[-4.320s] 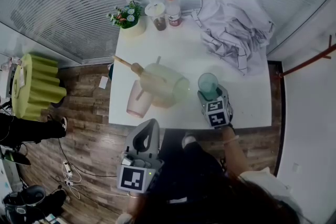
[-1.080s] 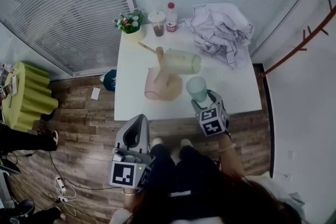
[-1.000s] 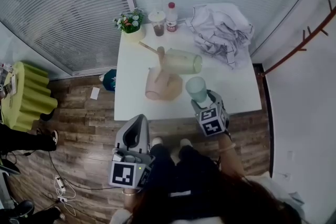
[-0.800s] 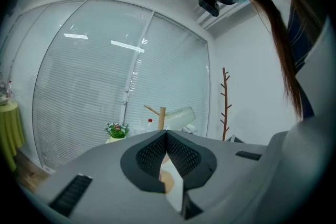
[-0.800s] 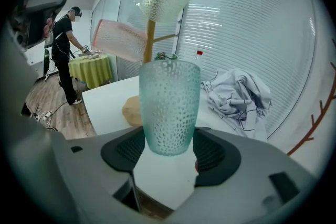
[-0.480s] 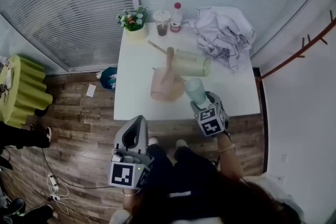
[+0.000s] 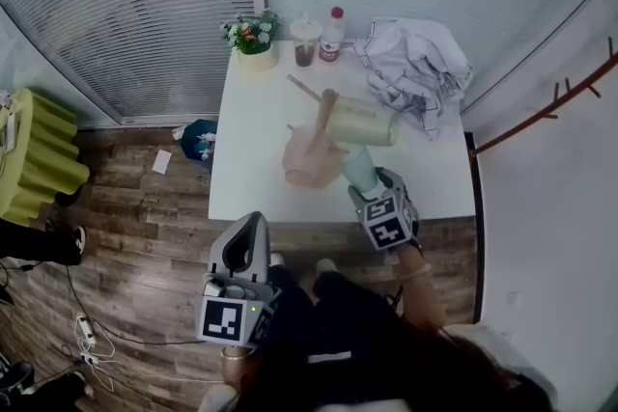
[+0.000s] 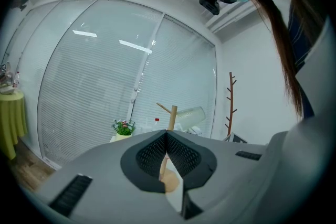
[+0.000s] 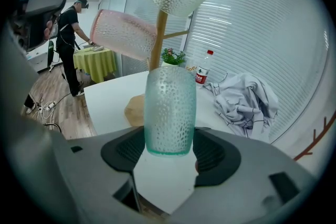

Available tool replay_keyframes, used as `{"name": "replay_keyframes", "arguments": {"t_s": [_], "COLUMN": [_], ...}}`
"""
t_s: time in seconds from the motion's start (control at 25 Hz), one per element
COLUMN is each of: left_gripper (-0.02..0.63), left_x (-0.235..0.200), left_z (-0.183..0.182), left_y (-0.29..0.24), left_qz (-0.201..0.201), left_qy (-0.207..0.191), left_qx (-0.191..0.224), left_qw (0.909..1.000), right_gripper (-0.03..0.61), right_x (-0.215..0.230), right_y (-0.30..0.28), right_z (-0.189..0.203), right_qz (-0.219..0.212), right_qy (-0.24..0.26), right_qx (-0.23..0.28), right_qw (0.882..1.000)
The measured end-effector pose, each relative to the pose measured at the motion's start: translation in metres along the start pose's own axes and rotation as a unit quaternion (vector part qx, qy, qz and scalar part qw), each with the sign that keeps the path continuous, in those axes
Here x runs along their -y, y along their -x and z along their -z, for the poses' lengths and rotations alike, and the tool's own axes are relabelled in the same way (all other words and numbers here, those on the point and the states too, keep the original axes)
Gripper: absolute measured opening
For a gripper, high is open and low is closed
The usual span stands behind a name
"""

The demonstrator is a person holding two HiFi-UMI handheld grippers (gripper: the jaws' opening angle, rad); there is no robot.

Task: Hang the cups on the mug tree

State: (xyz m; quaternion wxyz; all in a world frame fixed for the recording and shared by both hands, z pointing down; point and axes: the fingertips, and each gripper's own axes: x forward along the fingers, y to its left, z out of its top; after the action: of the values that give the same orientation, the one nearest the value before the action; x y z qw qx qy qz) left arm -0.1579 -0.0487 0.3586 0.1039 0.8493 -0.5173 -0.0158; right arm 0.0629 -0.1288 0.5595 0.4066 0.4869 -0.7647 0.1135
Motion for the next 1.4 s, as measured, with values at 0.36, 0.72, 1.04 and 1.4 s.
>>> {"name": "replay_keyframes", "arguments": {"t_s": [0.36,0.72,1.04,1.4], "left_gripper": [0.002,0.002,0.002,0.002], "left_x": [-0.013,-0.021,-0.028,-0.031], "left_z": [0.009,0.012,0.015,0.023], "left_y": [0.004,0.004,0.002,0.003], "left_qz": [-0.006,-0.009,-0.012,-0.012], "left_qy": [0.014,0.018,0.020,0.019], "left_qx": [0.000,0.008,-0.003,-0.019], "left_qw": [0.9999,0.9998,0.9997,0.9996], "right_gripper": [0.295,0.295,0.293,0.288], "right_x": [-0.002,0.001,0.003,0.001], "right_y": [-0.003,-0.006,-0.008,-0.010], "right_z": [-0.008,-0.014,-0.020,-0.029], "right_qz": [-0.004,0.003,0.007,0.003], "right_qy": [-0.001,0.019,0.046,0.054], "right_qx": [-0.016,-0.029,-0.034,-0.031], "right_qw": [1.000,0.999,0.998,0.998]}}
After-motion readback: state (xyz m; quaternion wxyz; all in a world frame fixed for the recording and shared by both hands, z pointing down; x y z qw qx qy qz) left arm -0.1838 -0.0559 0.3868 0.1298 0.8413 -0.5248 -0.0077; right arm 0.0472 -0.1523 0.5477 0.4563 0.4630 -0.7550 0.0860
